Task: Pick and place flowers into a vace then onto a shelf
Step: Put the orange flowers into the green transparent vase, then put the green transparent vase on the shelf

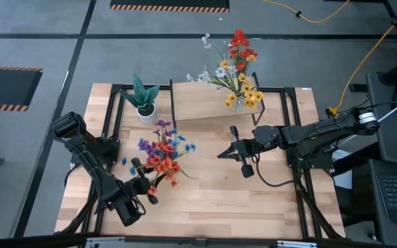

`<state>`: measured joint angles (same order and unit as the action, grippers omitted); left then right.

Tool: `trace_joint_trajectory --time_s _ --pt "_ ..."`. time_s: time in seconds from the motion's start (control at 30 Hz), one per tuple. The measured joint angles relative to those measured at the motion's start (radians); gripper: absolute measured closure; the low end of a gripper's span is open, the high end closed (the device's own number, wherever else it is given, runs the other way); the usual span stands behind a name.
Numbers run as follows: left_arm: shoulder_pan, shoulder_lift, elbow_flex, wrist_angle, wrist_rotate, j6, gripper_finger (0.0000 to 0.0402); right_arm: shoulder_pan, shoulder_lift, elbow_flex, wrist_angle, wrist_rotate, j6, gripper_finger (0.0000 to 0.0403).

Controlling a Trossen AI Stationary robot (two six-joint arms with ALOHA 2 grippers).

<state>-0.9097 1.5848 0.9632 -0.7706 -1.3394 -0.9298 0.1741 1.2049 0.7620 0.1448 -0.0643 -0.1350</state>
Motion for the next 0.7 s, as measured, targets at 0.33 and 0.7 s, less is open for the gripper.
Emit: trace_joint_trajectory --time_s 0.33,0.7 --pt "-0.002 0.000 0.115 -0.159 0.147 -0.002 0.0250 0.000 0.000 0.000 0.000 0.000 0.023 0.0401" --pt "-0.019 -0.001 0.255 -0.284 0.372 -0.104 0.0279 0.000 0.000 0.000 0.008 0.000 0.022 0.0401"
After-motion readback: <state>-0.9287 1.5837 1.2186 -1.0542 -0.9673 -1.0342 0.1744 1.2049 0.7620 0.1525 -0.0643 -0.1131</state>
